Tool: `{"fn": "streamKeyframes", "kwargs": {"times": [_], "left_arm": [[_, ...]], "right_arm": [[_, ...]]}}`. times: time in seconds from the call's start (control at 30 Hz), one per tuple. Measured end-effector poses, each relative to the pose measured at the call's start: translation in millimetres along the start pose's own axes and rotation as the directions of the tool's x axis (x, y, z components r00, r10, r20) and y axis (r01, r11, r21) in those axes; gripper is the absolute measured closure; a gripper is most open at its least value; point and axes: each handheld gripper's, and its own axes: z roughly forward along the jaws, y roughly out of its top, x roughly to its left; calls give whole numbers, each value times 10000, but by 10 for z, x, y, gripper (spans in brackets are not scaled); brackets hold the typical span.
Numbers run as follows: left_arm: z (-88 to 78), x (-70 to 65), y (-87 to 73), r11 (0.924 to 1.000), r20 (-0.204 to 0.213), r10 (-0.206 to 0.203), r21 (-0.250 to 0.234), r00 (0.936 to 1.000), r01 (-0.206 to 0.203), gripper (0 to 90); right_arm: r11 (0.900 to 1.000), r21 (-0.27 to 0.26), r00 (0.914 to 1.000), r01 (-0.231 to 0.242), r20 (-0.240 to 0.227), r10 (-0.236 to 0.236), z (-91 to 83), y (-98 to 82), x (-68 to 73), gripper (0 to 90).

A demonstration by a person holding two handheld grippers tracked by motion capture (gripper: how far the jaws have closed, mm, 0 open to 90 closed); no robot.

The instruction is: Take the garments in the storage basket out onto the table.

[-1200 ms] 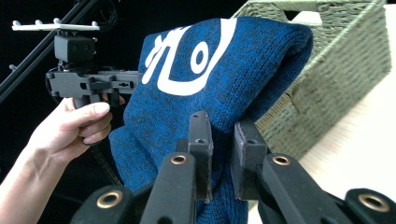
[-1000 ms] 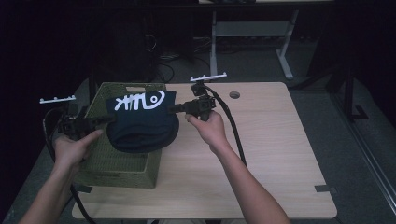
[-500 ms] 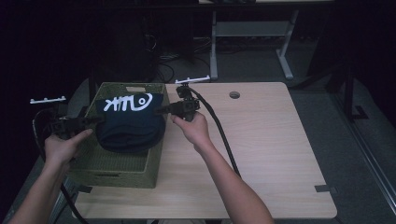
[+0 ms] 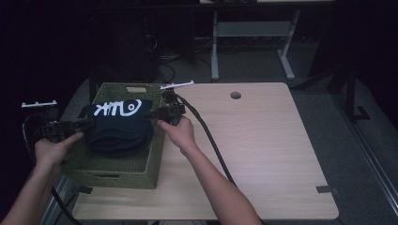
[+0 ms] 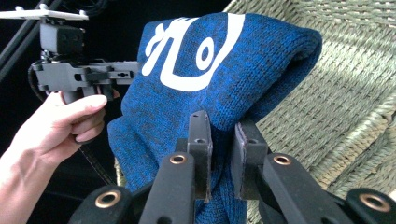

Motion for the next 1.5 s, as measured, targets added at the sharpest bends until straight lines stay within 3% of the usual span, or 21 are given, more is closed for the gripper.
{"fn": "streamKeyframes", "kwargs": {"times": [0.73,1.3,1.5], "left_arm": [[147,186,-46,9981,-739,56,615,9973,-11,767],[318,240,-57,9921,-1341,200,1251,9908,-31,773],[317,270,-58,9937,-1354,64,1120,9908,89,771]], "right_arm": [[9988,464,9975,-128,702,95,303,-90,-181,783],[9967,778,9872,244,1553,-363,394,-149,-191,761],[9965,796,9871,273,1549,-394,396,-148,-183,739]]}}
